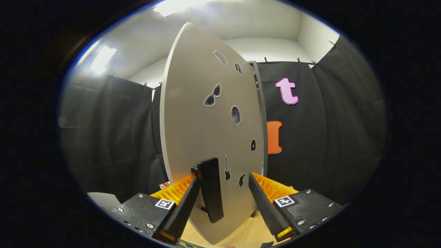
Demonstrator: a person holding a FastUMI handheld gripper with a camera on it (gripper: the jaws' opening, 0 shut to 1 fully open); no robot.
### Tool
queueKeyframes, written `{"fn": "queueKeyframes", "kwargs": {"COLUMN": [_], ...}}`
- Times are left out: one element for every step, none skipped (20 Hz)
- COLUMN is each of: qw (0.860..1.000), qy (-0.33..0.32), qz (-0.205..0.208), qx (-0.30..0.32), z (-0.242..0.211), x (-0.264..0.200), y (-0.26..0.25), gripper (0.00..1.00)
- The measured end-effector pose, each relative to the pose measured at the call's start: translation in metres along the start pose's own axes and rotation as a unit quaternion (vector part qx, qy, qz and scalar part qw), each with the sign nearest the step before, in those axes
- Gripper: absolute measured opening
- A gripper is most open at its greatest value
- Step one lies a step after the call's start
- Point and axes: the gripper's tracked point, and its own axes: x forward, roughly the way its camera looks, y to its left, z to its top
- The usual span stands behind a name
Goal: Open the shoe cabinet door, grab the shoes and put them into the shoe cabinet, then close the shoe cabinet door.
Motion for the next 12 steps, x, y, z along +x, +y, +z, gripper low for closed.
{"fn": "queueKeyframes", "kwargs": {"qw": [1.000, 1.000, 1.000, 1.000, 1.000, 1.000, 1.000, 1.000, 1.000, 1.000, 1.000, 1.000], "qy": [0.000, -0.001, -0.002, -0.004, -0.005, -0.005, -0.005, 0.001, -0.005, -0.005, -0.010, -0.005], "qz": [0.003, 0.004, 0.002, -0.003, -0.008, -0.011, -0.008, -0.009, -0.013, -0.016, -0.018, -0.018], "qx": [-0.004, -0.008, -0.008, -0.007, -0.001, 0.005, 0.015, 0.015, 0.013, 0.007, 0.007, 0.008], "z": [0.000, 0.001, 0.001, -0.002, -0.003, -0.003, -0.003, -0.006, -0.003, -0.004, -0.002, -0.006], "x": [0.005, 0.008, 0.013, 0.018, 0.024, 0.032, 0.038, 0.044, 0.047, 0.050, 0.053, 0.057], "y": [0.007, 0.012, 0.016, 0.020, 0.022, 0.025, 0.030, 0.036, 0.035, 0.038, 0.041, 0.047], "gripper": [0.90, 0.90, 0.90, 0.91, 0.91, 0.92, 0.92, 0.92, 0.93, 0.94, 0.95, 0.94]}}
